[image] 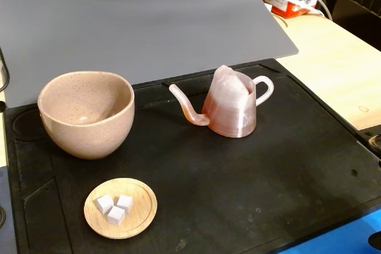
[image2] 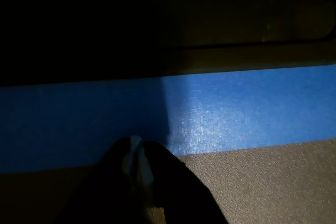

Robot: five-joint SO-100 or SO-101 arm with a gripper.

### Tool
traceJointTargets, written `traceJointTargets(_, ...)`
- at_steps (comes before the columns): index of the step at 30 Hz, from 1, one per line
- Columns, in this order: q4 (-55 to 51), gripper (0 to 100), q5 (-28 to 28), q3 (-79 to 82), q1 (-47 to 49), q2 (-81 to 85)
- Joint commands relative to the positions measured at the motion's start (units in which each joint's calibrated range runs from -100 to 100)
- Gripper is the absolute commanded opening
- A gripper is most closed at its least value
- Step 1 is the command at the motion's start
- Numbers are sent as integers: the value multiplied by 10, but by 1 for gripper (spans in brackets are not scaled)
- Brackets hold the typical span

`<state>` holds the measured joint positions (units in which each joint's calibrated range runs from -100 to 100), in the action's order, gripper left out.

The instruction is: Pick up a kettle and pour liquid into a cup.

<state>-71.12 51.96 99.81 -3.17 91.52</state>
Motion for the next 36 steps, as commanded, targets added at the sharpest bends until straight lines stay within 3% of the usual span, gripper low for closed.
traceJointTargets(1,-3,1,-4,1,-1,-5)
traceJointTargets(36,6,1,1,1,-1,-13)
